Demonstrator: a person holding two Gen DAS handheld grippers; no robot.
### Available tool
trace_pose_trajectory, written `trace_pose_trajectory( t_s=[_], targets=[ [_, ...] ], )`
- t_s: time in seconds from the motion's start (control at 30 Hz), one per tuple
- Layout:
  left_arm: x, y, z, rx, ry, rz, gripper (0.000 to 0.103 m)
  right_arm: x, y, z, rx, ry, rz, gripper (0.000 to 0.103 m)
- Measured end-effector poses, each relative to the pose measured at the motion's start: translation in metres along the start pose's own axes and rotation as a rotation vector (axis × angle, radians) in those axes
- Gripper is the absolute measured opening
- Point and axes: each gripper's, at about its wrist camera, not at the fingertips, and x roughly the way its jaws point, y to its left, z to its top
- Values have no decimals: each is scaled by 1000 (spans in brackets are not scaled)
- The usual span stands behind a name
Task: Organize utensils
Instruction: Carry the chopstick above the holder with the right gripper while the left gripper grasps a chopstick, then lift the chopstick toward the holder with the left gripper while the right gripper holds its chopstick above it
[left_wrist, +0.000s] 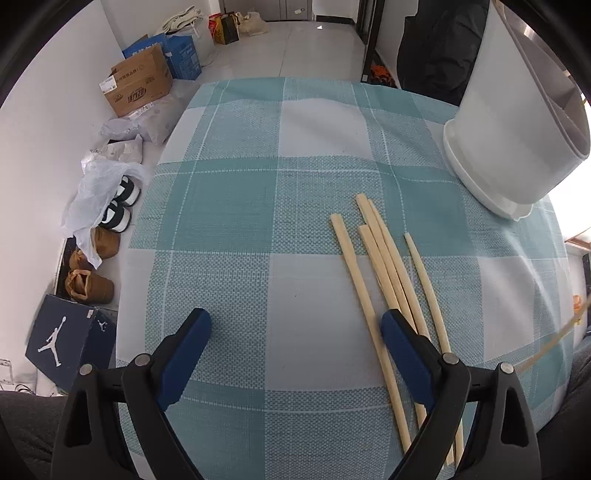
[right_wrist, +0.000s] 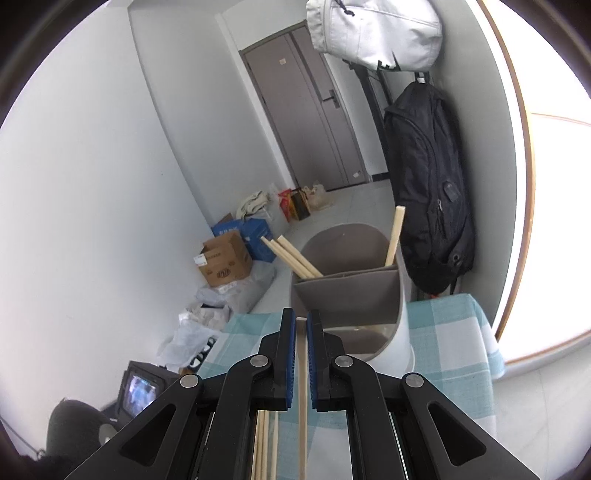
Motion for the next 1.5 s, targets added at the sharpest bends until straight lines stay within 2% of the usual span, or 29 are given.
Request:
trace_pose_trajectory(
  t_s=[0.3, 0.47, 0.57, 0.63, 0.7, 0.77, 0.83, 0.97, 1.07, 1.2, 1.33, 1.5],
  targets=[
    [9, 2, 21, -20, 18, 42, 91, -8, -29, 8, 78, -14, 8, 5],
    [13, 0, 29, -19, 43, 6, 79, -13, -43, 13, 131, -23, 13, 5],
    [11, -7, 32, 6, 43, -3, 62, -14, -51, 15, 156, -24, 20, 5],
    [9, -13, 32, 29, 38, -12, 41, -14, -53, 16, 164, -20, 23, 5],
    [6, -21, 33, 57, 39, -27, 26, -15, -55, 16, 174, -19, 29, 5],
    [6, -23, 35, 58, 43, -37, 20, -15, -57, 17, 184, -20, 32, 5],
    [7, -18, 38, 38, 31, -43, 6, -16, -58, 17, 191, -22, 34, 5],
    [7, -14, 41, 10, 15, -63, 3, -16, -60, 17, 195, -20, 29, 5],
    [1, -13, 39, -2, -25, -67, 3, -14, -59, 16, 194, -12, 18, 5],
    [-28, -4, 38, -70, -165, -119, 3, -14, -59, 14, 193, -9, 4, 5],
    [-59, 2, 33, -96, -295, -151, 3, -15, -55, 11, 183, -20, -11, 5],
    [-86, 8, 25, -120, -411, -193, 3, -19, -43, 8, 135, -48, -21, 5]
  ],
)
